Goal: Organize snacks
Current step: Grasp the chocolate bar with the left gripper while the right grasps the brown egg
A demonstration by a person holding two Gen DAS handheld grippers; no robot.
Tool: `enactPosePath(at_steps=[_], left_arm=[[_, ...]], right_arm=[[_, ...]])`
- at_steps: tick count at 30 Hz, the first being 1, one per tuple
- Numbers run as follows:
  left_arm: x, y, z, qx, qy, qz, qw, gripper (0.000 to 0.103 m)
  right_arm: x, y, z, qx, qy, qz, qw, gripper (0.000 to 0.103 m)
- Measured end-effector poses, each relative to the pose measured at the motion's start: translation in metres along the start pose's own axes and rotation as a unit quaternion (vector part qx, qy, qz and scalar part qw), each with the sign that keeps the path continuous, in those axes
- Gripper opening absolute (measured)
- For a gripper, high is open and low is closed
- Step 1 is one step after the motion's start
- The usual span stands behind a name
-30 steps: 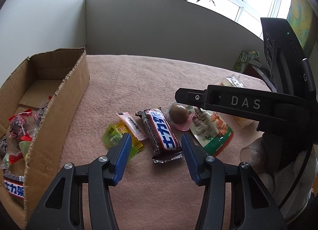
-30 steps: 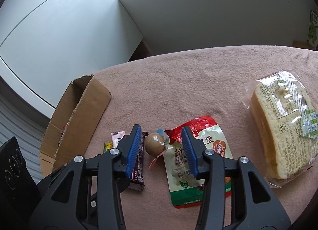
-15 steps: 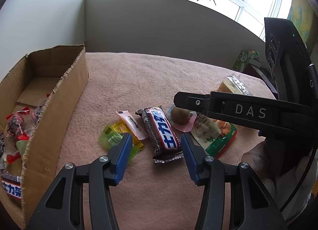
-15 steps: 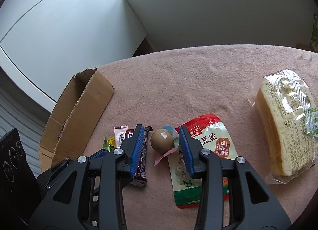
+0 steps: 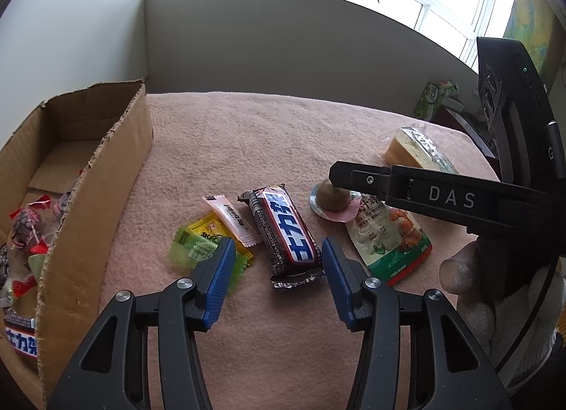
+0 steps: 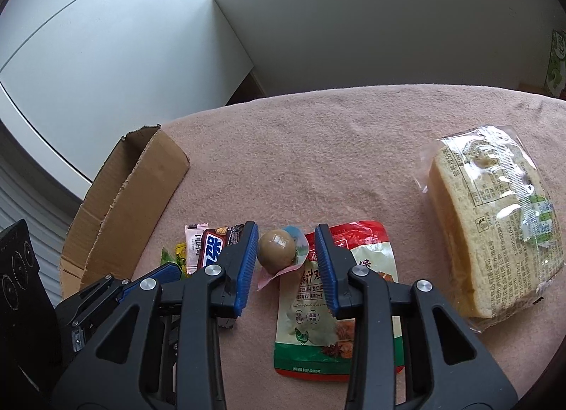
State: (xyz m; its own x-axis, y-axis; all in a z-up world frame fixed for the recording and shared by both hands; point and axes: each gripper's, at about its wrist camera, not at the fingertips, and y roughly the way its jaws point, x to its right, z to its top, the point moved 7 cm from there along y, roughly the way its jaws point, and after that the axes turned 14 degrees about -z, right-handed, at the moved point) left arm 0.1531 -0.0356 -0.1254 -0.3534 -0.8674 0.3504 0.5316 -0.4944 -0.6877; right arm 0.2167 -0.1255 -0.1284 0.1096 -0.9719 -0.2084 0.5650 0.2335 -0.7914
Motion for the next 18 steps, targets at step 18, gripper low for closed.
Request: enactPosePath(at_steps=[18], left_arm=[[-0.005,0.016,0.002,-0.031,-0.005,0.021,0.9993,0.028]], right_arm=[[-0.012,0.011,-0.004,-0.017,-0.007,0.019,1.000,0.034]])
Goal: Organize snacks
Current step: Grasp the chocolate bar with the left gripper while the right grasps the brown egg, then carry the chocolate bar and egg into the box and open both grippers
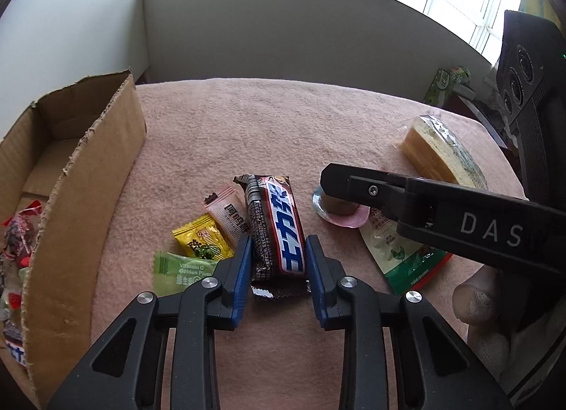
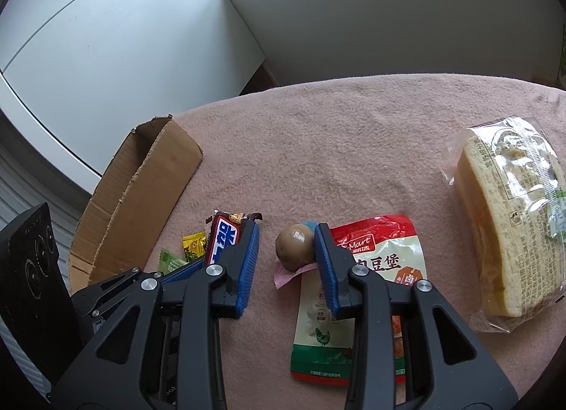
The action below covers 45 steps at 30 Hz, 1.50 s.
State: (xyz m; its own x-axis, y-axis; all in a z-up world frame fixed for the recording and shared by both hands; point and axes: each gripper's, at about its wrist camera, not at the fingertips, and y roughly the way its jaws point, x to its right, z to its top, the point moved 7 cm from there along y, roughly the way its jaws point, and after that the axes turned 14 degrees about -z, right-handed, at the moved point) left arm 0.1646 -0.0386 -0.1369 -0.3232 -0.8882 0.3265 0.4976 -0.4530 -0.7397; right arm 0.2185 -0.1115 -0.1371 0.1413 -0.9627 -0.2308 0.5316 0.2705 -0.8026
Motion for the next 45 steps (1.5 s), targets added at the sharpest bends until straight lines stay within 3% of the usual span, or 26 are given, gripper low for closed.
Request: enactPosePath(at_steps=[11,20,33,45], left_arm=[[-0.015,-0.014,-0.004,0.007,-0.009,0.010,0.9999,0.028],[-0.018,-0.014,-0.003,0.014,-0.014,0.008,0.9998,0.028],[-0.019,-0.040,0.001,0.046,-0.024,-0.005,0.9986,0.027],[-0.011,-0.087,0.003,0.094,-0.015,-0.021,0.9952,0.027]], right_arm=[[-0.021,0.010,-0.008,0.007,-0.077,-0.061,0.995,0.033],[-0.018,0.007,-0.007,0.019,-0.069,-0.071,0.995,0.026],[-0.007,-0.022,0.005,0.035,0.004,0.003,0.999,0.026],[-0.021,-0.068,0.020,0.091,0.018,0.022,0.995,0.026]])
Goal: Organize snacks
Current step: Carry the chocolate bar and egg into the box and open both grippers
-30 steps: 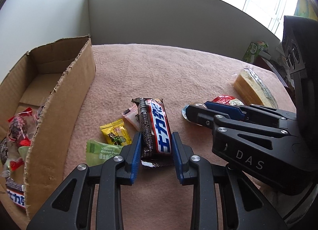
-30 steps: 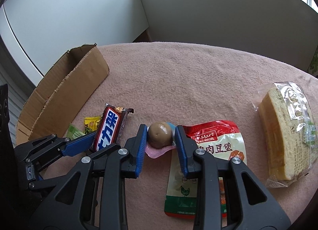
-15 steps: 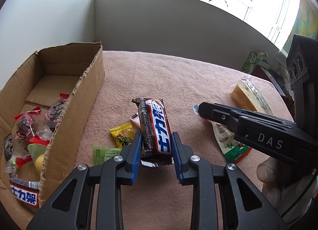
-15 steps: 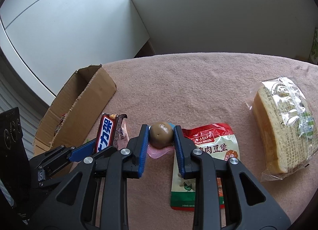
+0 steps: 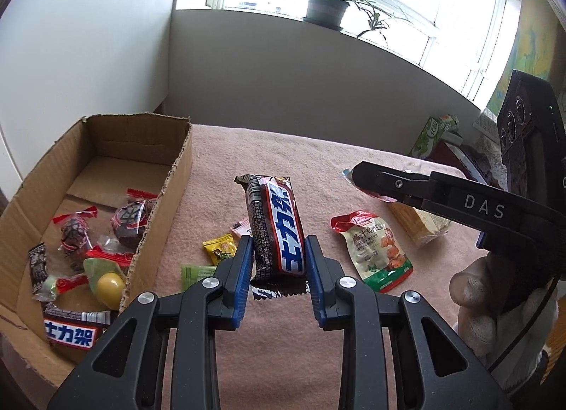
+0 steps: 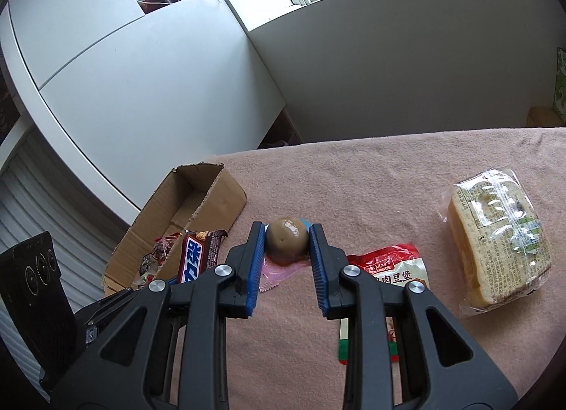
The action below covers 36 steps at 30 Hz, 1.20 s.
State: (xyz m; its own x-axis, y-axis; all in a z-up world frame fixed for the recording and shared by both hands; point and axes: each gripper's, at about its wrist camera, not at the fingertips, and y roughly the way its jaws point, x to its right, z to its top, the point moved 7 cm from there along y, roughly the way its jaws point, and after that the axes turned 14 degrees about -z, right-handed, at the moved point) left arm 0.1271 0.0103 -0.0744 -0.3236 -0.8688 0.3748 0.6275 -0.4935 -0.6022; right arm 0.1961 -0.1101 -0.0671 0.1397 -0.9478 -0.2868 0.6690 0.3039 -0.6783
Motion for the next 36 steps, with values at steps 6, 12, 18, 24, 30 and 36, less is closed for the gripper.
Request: enactPosePath(at_steps=[6,12,18,24,30,36], left_arm=[[-0.012,-0.031,0.009,0.036,-0.001,0.008,0.9993,0.027],[-0.043,-0.054,0.013,0.058,-0.022,0.028,0.9977,0.027],[-0.068,-0.071,0.015,0.080,-0.040,0.057,0.9944,0.027],[-0.097,-0.083,0.014,0.090,-0.055,0.091,0.9903,0.027],[-0.124,-0.088,0.010,0.089,-0.077,0.110,0.9869,0.027],[-0.142,-0.091,0.006,0.089,-0.096,0.122,0.9839,0.028]], right_arm=[[-0.028,-0.005,0.004,0.013,-0.014,0.006,1.000,0.026],[-0.066,0.003,0.002,0.020,-0.043,0.010,0.999,0.026],[-0.105,0.011,-0.002,0.020,-0.061,0.032,0.997,0.026],[-0.143,0.027,-0.013,0.007,-0.079,0.057,0.995,0.026],[-0.171,0.044,-0.027,-0.008,-0.097,0.065,0.993,0.026],[-0.186,0.054,-0.035,-0.020,-0.112,0.072,0.991,0.027]])
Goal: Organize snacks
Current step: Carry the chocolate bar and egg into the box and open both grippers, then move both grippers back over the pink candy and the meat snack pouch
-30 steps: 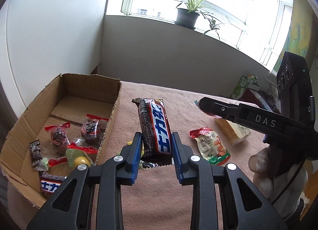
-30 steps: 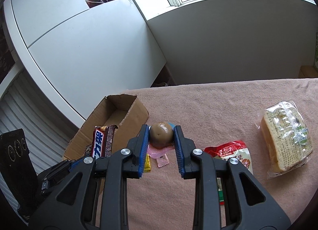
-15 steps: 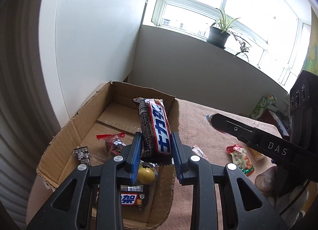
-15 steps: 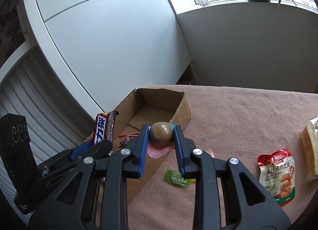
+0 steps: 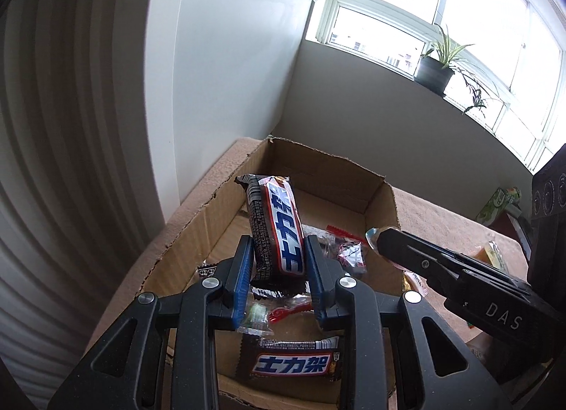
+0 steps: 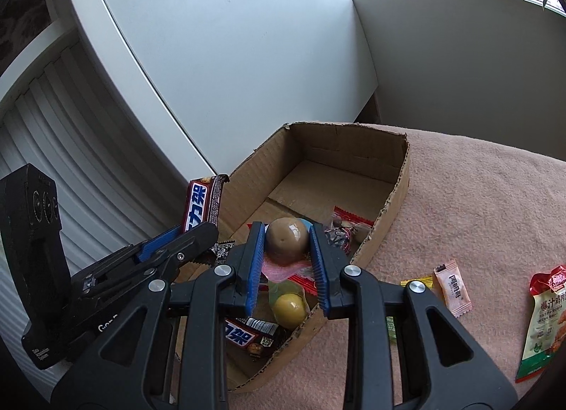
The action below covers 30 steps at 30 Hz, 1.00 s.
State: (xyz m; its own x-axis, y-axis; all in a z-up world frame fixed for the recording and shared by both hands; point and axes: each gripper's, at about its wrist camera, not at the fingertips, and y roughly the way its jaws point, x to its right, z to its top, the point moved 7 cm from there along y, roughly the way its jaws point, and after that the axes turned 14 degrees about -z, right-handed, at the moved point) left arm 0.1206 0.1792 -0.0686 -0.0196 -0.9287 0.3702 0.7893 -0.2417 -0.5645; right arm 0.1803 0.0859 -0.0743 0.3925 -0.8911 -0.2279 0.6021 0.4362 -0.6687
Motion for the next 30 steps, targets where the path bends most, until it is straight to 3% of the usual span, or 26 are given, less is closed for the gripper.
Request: enactPosePath(at_steps=[2,4,5,6,7,10,12,16,19,30], left_arm=[[-0.005,0.000,0.000,0.001,-0.006,0.002,1.0000,0.028],[-0.009,-0.002,0.001,0.006,-0.014,0.007,0.9999,0.032],[-0.012,-0.003,0.003,0.009,-0.017,0.006,0.9998,0.043],[-0.015,-0.006,0.004,0.014,-0.020,0.006,0.9997,0.049],[-0.016,-0.008,0.005,0.019,-0.022,0.005,0.9996,0.058],[-0.018,-0.011,0.007,0.026,-0.023,0.006,0.9994,0.058],[-0.017,-0.011,0.008,0.025,-0.023,0.005,0.9994,0.058],[-0.012,-0.010,0.007,0.023,-0.016,0.000,0.9996,0.058],[-0.005,-0.011,0.007,0.025,-0.011,-0.005,0.9996,0.058],[0.039,-0.003,0.000,0.016,0.026,-0.030,0.9991,0.059]], right_arm=[[-0.002,0.000,-0.001,0.001,-0.004,-0.001,1.000,0.031],[-0.002,-0.003,0.000,0.007,-0.003,-0.005,1.000,0.056],[-0.001,-0.005,0.001,0.015,0.000,-0.007,1.000,0.072],[0.001,-0.007,0.002,0.022,0.002,-0.009,1.000,0.077],[0.002,-0.010,0.003,0.025,0.003,-0.010,1.000,0.077],[0.011,-0.018,0.006,0.035,0.015,-0.013,0.999,0.082],[0.019,-0.025,0.007,0.044,0.025,-0.018,0.999,0.092],[0.034,-0.036,0.007,0.052,0.029,-0.036,0.998,0.093],[0.047,-0.044,0.007,0.059,0.030,-0.051,0.996,0.101],[0.118,-0.084,0.000,0.072,0.053,-0.113,0.990,0.103]])
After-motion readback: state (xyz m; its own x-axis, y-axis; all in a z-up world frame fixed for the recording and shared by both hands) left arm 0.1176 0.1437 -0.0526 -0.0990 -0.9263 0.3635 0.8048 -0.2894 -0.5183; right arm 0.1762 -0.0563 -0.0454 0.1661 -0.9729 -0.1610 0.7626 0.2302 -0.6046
